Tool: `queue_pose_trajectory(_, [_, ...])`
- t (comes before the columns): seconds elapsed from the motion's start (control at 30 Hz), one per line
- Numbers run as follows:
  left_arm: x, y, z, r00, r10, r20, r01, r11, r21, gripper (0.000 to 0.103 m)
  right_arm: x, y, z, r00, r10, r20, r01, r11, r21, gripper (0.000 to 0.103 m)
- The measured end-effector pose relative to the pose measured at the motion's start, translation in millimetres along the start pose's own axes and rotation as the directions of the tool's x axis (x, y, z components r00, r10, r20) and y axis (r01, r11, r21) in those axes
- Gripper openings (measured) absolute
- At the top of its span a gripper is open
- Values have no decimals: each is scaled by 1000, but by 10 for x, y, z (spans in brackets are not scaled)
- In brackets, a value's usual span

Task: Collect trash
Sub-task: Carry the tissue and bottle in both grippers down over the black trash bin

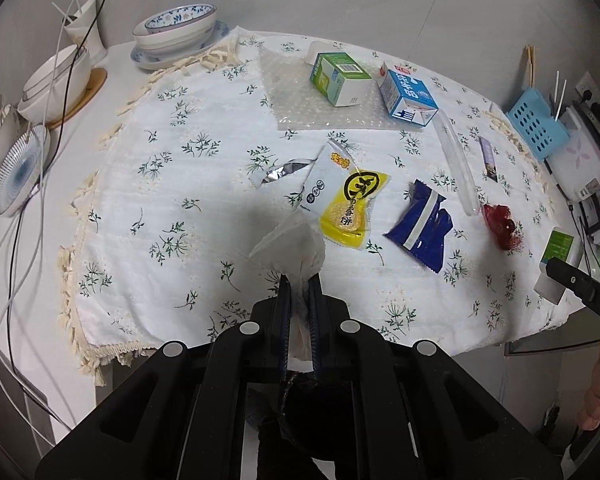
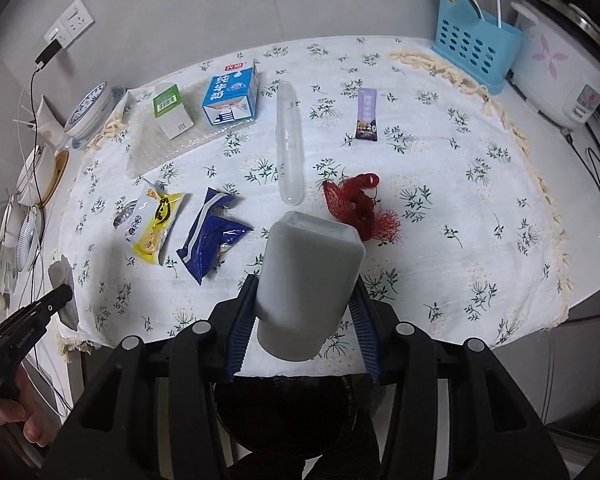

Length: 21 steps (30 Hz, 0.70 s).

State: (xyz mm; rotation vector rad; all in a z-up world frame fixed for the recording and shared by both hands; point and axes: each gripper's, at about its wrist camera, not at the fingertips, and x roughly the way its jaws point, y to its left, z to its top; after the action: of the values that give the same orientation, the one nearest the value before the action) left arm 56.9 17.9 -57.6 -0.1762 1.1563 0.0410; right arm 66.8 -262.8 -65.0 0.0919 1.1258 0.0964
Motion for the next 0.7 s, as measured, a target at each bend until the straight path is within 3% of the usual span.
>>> queue_pose_trajectory(0.37, [-318, -228, -262, 998, -38, 47, 37, 999, 22, 8, -353, 16, -274, 998, 23, 54, -19, 997, -71, 44])
queue_pose_trajectory(0.7, [-447, -453, -705, 994, -78, 70, 74, 996, 51, 8, -478, -45, -618, 996, 50, 76, -41, 992, -120, 44])
